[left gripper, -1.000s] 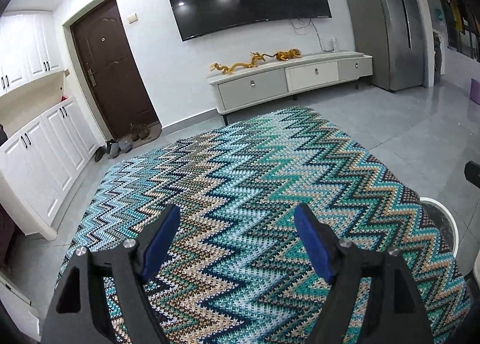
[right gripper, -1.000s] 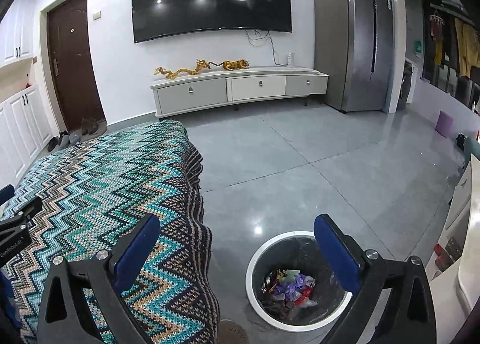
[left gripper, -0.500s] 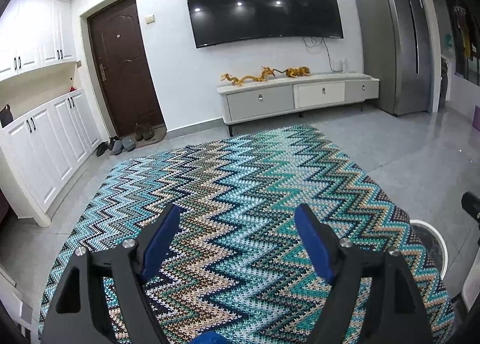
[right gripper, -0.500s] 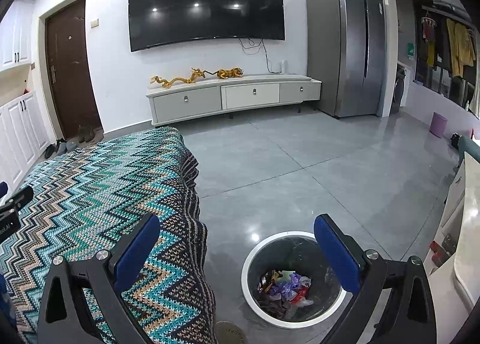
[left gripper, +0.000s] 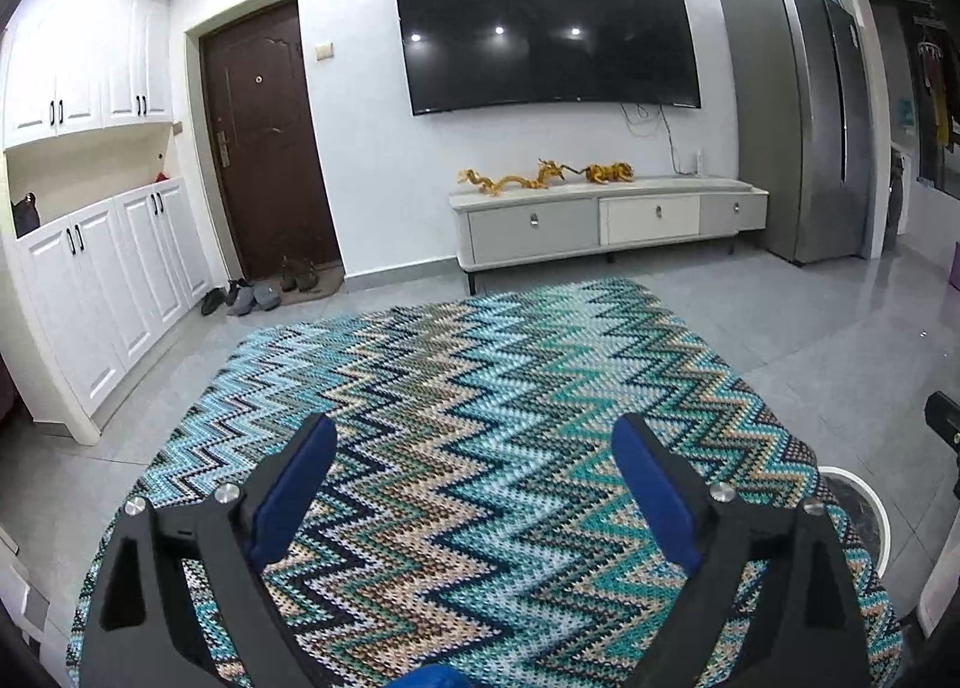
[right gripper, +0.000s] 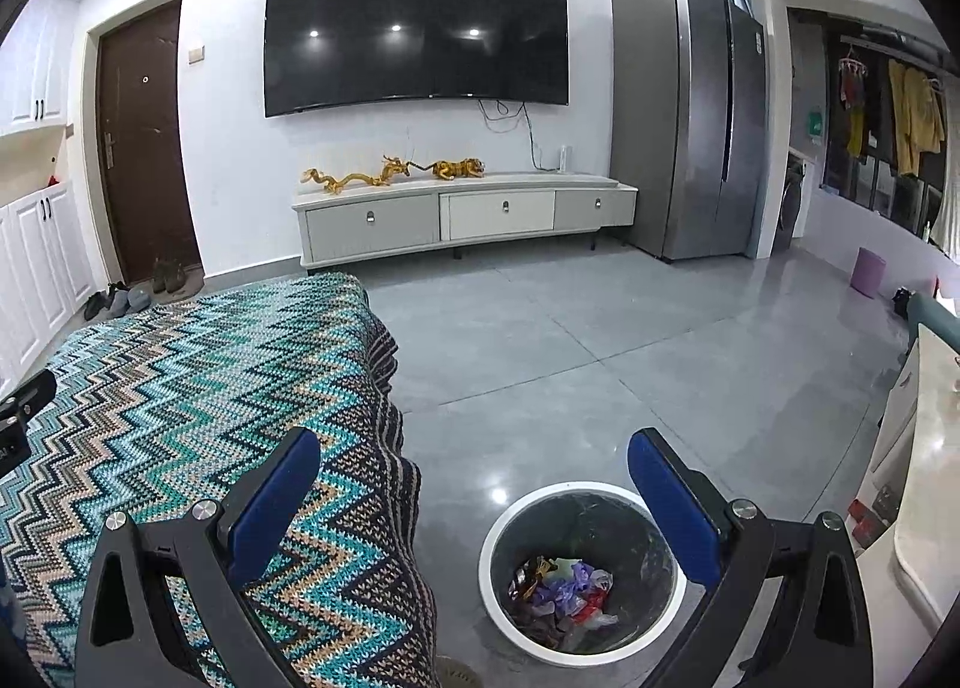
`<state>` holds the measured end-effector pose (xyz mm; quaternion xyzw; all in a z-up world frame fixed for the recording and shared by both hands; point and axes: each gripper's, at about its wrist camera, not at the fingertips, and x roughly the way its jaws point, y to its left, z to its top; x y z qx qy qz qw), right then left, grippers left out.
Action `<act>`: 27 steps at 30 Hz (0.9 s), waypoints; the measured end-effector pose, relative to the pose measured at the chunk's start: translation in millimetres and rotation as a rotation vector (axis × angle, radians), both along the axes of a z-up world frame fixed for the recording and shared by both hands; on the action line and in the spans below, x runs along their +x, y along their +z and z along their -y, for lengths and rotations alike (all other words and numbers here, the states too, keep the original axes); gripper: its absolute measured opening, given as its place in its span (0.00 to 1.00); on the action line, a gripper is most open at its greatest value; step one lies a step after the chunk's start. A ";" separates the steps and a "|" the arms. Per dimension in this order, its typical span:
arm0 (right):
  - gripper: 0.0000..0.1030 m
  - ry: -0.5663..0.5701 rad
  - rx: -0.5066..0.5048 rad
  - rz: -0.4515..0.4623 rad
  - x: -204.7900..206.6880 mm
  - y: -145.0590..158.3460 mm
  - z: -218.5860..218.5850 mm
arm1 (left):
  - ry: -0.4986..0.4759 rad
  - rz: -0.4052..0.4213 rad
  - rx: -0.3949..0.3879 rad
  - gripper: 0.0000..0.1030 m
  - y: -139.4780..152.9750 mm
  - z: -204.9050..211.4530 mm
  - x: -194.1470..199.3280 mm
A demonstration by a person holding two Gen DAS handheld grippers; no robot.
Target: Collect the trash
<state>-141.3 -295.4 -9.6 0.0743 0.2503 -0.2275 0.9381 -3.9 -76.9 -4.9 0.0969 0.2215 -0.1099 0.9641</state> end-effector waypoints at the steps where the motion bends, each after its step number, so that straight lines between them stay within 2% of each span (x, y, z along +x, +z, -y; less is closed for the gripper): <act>1: 1.00 0.000 -0.002 0.002 0.1 0.2 0.3 | 0.003 0.003 -0.001 0.91 0.7 -0.9 -0.2; 9: 1.00 0.015 -0.020 0.015 -1.2 4.3 -7.0 | 0.011 0.016 0.001 0.94 0.6 -4.1 -2.9; 27: 1.00 0.028 -0.033 0.018 -3.0 5.0 -13.5 | -0.001 0.017 -0.002 0.95 0.5 -5.3 -6.7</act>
